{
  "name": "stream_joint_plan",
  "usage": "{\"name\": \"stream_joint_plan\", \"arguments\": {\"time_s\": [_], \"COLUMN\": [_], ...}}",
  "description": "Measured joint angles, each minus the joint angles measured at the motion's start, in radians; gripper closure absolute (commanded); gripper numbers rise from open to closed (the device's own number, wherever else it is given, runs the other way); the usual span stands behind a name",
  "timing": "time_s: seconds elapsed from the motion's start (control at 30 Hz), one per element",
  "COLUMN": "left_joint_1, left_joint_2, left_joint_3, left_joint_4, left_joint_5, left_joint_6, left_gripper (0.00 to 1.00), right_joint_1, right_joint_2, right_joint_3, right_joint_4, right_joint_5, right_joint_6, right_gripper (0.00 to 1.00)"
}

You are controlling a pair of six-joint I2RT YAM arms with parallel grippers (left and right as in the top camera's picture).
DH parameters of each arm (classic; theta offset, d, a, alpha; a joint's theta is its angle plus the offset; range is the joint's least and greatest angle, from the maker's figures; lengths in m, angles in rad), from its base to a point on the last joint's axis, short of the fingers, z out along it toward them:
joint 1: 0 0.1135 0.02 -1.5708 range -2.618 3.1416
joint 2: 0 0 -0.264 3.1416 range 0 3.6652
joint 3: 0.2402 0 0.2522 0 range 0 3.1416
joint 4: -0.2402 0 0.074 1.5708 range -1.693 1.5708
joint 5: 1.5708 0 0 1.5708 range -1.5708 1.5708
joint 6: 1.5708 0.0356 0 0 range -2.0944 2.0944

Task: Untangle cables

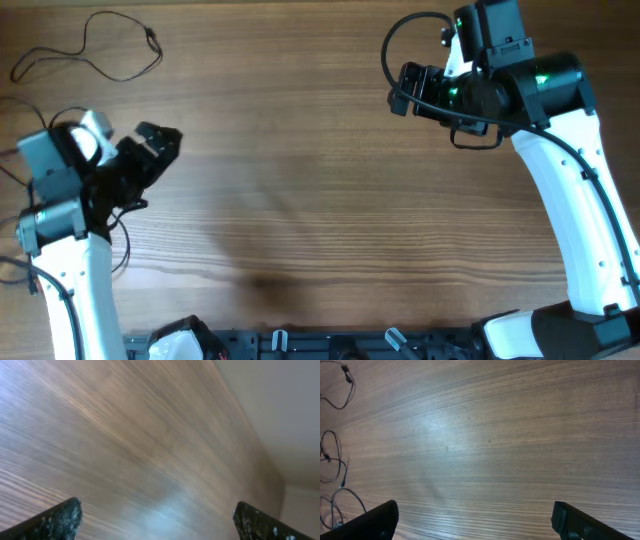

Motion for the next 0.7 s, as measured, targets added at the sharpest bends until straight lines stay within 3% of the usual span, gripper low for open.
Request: {"name": "stream_joint_plan", "arguments": {"time_s": [0.13, 0.43, 0.7], "left_joint_1": [-0.155, -0.18, -0.18], "left_joint_2": [0.002, -0.063, -0.063], "left_joint_3": [0.299, 0.335, 0.335], "left_joint_4": [-0.122, -0.22, -0.233], "left_joint_5": [-0.145, -0.187, -0.19], "left_joint_6": [0.0, 0.0, 0.0], "left_gripper": [0.0, 0.0, 0.0], "right_joint_1": [0.0, 0.0, 0.001], "right_joint_2": [0.0, -0.021, -0.438], "right_joint_3": [0.0, -0.001, -0.005], "right_joint_4": [-0.016, -0.079, -0.119], "right_joint_5": [0.0, 0.011, 0.2], "right_joint_6": [0.003, -0.024, 0.018], "right_gripper": [0.0, 0.0, 0.0]}}
